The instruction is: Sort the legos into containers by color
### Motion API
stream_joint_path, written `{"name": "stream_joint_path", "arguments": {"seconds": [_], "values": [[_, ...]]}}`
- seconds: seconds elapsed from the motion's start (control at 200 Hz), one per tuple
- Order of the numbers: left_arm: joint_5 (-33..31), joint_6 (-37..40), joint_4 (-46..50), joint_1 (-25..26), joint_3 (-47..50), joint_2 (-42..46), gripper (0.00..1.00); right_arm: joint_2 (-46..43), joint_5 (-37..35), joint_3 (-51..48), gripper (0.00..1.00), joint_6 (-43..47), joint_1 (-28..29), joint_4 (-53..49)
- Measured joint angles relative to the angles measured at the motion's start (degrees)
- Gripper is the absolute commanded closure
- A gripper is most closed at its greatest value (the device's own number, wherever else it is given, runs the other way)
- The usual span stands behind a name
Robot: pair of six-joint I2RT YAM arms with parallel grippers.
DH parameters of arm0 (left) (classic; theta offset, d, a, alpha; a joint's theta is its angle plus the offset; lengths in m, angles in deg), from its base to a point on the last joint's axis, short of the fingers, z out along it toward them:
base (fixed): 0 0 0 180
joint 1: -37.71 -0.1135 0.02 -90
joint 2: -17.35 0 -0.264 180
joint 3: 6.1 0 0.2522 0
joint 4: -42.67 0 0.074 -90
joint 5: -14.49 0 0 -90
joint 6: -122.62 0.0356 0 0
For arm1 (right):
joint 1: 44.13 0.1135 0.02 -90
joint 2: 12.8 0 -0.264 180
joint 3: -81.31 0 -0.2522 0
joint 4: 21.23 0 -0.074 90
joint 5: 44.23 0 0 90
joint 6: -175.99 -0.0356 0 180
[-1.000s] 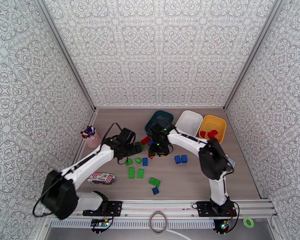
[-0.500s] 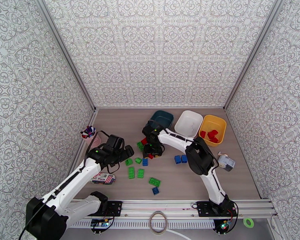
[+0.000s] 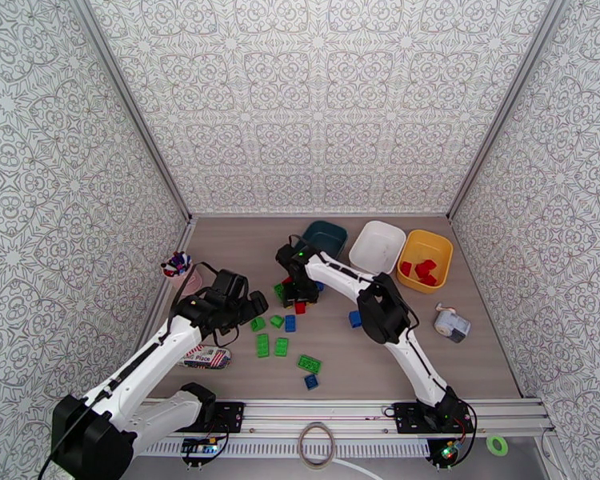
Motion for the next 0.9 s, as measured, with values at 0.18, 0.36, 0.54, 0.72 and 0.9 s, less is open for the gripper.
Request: {"name": "stream_joint_path", "arguments": {"seconds": [0.18,0.36,0.54,0.72,0.9], "values": [[0.2,0.0,0.0,0.0,0.1,0.0,0.06,0.3,-2.3,0.4,0.57,0.0,0.2,-1.7],[0.2,0.2,-0.1,0.0,0.1,0.0,0.05,0.3,-3.3,0.6,0.67,0.0,0.3,-2.2],[0.2,0.2,-0.7,0.4,0.1,-1.3,0.01,-0.4,-3.3,0.1,0.72,0.0,0.4,-1.9],[0.2,0.4,-1.9,3.0,-2.8,-6.8,0.01,-5.3,-3.3,-1.1,0.75,-0.1,0.0,-1.5],[0.0,2.3,-4.5,6.5,-10.9,-14.1,0.01,-15.5,-3.3,-6.9,0.76,-0.2,-3.5,0.5]]}}
